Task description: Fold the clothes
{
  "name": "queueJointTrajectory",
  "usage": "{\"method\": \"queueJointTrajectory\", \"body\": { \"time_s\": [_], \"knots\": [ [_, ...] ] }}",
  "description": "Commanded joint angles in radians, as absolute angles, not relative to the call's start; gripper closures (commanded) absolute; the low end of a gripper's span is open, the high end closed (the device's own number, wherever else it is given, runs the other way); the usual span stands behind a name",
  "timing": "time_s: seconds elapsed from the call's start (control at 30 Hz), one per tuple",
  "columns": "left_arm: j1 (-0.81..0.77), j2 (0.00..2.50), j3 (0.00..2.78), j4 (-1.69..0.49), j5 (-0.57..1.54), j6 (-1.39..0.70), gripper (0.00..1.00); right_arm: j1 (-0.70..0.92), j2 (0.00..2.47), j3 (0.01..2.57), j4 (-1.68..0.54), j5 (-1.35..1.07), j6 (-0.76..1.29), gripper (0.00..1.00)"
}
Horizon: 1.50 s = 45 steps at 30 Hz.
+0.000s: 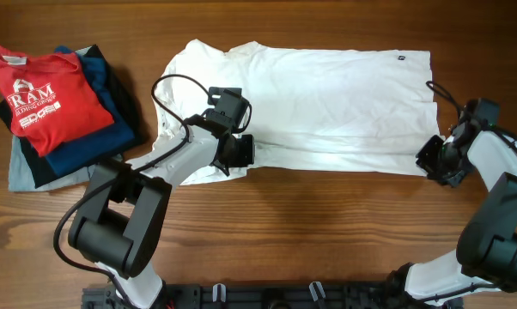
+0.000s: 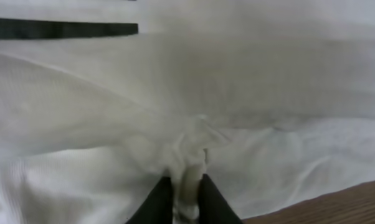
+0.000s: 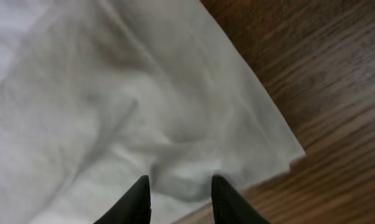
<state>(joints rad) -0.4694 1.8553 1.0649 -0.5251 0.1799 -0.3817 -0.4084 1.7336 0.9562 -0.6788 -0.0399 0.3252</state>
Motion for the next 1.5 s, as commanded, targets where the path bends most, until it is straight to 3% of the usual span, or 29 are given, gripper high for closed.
{"method": "queueJointTrajectory", "body": {
  "time_s": [0.0, 0.7, 1.2, 1.47],
  "knots": [
    [-0.482, 1.895, 1.058, -0.531, 0.186, -0.374, 0.96, -0.406, 1.745, 0.915, -0.631, -0.023, 0.343, 0.68],
    [-0.405, 1.720, 1.060, -0.511, 0.096, -0.374, 0.96, -0.406, 1.745, 0.905, -0.614, -0.023, 0.344, 0.68],
    [-0.344, 1.716, 1.060, -0.291, 0.084, -0.374, 0.95, -0.406, 1.745, 0.905, -0.613, -0.023, 0.344, 0.68],
    [-0.346, 1.735, 1.060, -0.277, 0.084, -0.374, 0.92, -0.407, 1.745, 0.905, -0.580, -0.080, 0.344, 0.68]
  ]
}}
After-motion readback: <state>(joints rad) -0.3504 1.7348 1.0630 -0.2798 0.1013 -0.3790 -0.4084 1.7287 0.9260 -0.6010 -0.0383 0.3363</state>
